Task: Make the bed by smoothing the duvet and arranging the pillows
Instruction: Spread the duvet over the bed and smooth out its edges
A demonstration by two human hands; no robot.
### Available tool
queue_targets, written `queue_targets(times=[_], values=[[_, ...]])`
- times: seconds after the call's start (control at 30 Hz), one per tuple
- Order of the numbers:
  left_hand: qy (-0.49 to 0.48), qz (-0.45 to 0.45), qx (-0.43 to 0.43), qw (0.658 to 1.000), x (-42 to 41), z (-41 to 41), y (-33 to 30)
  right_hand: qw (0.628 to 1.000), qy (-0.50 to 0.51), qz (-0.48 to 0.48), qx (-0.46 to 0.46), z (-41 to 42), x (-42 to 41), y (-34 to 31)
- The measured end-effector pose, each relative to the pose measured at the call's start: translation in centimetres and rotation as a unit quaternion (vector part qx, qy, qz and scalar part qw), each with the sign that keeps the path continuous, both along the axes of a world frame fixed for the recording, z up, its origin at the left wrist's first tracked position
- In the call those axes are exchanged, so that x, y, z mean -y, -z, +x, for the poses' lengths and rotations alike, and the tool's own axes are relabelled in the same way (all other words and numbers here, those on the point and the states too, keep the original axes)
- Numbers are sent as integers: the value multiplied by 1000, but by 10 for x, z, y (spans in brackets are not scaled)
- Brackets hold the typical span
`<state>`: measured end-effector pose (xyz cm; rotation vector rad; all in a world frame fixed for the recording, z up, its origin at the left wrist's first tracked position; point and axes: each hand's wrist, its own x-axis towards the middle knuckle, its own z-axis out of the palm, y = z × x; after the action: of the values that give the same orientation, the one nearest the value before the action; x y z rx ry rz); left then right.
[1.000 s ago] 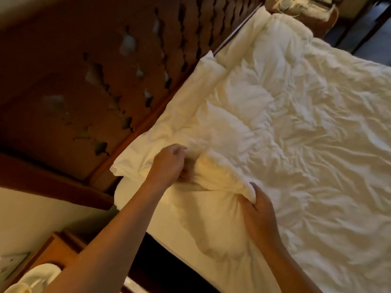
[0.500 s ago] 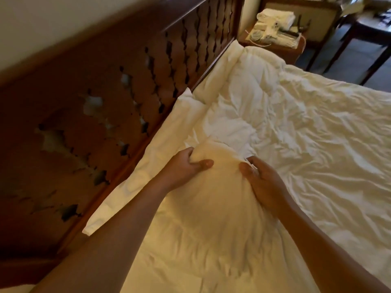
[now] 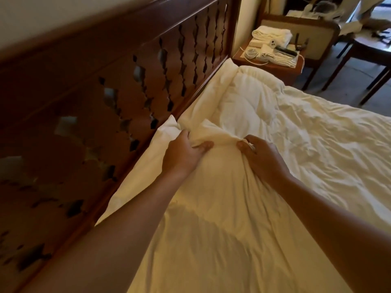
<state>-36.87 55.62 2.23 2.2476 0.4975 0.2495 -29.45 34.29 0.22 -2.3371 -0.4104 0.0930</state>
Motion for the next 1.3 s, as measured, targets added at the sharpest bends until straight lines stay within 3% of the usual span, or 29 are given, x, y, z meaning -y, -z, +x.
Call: queue_targets(times=[0.2,0.37,0.5,0.63,0.8,1.0,1.17,1.3], values=[[21,16,-15,1000,-11,74,31,999,28,-41,8,78,-19,37],[33,31,-78,996,-8,82,84,995,46,-78,-35,85,-26,103],[17,88,-65,994,-8,81,94,995,46,-83,-41,88,-32,111],[33,43,9,998,-10,100,74,993,96,-69,-4,101,-22,100],[48,41,-71,995,-12,95,76,990,77,-111,-35,98,-20,117],[9,-12,-34,999,-23,44,75,986,155,-52,36,79,-32,110],[7,-37,-116,993,-32,-13,60,994,17,-22,103,23,-56,95],[33,-12,-180,983,-31,-66,43,978,-153,-83,118,-26,-82,90]])
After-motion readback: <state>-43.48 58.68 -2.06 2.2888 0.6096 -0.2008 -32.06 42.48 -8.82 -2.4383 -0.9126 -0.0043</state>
